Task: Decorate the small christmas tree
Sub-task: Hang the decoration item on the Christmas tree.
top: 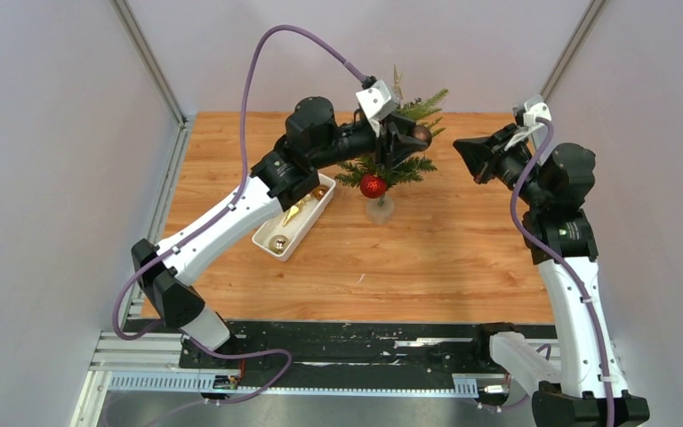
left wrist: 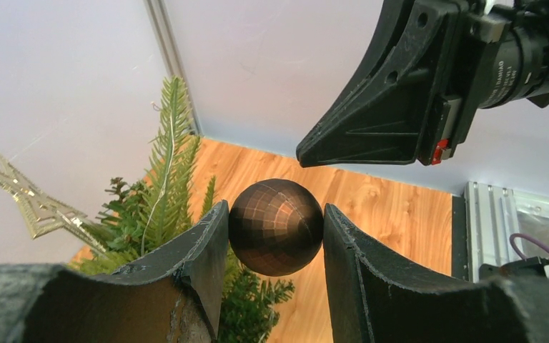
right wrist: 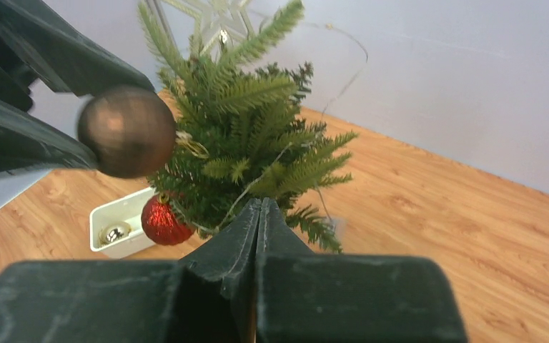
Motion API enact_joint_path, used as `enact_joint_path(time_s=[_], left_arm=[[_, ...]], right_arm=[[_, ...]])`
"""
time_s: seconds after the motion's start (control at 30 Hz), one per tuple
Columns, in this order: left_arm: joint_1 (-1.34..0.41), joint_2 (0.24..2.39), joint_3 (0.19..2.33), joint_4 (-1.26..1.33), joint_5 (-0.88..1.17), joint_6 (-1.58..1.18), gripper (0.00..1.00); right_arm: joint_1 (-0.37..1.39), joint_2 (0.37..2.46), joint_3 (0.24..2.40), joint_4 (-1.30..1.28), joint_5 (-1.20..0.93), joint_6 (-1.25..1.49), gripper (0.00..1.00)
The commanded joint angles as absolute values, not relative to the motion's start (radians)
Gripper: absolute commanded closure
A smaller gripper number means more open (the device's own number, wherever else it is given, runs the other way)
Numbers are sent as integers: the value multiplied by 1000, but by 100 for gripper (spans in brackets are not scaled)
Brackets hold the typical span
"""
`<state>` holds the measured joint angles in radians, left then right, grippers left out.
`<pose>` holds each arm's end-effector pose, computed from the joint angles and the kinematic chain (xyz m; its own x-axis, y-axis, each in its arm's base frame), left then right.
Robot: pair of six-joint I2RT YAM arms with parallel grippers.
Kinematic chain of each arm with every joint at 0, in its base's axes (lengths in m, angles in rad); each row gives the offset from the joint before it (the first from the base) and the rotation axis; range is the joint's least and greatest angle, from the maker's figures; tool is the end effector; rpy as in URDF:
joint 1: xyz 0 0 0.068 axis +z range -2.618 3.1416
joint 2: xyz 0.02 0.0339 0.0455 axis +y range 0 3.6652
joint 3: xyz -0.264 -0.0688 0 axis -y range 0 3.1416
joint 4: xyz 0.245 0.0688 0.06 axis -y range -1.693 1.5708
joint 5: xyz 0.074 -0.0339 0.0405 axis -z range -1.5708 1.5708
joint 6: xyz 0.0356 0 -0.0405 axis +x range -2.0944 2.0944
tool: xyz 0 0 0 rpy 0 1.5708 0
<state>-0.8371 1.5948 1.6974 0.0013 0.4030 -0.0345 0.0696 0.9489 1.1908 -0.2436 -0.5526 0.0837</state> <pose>0.2374 -0.2842 0.4733 0.0368 -0.0882 -0.9954 0.9462 0.3234 0.0063 0.1922 0.0321 0.4448 -0.0504 0.0678 -0.9964 -0.5806 0.8098 0.0845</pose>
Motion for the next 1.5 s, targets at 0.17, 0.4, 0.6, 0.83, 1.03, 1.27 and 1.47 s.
enact_joint_path(time_s=[0.17,0.4,0.6,0.83,1.03,1.27,1.47], left_arm=[[-760,1468,1719,-134,427,56,100],[-624,1395,1705,-250,500,145,100],[-548,1394,1706,-243,531,193,100],[-489,1448,1726,-188,576,151,100],[-436,1474,1732,-180,785,9,100],[-410,1486,1692,-85,812,-29,100],[-413,1518,1687,-102,782,-2,100]], right_arm=[[44,879,1145,-266,-660,86,100],[44,855,1149,-310,-684,78,94],[44,825,1131,-319,-658,72,69],[44,812,1126,-347,-661,58,48],[44,798,1115,-353,-664,51,38],[43,782,1115,-354,-669,41,35],[43,769,1105,-353,-665,35,34]])
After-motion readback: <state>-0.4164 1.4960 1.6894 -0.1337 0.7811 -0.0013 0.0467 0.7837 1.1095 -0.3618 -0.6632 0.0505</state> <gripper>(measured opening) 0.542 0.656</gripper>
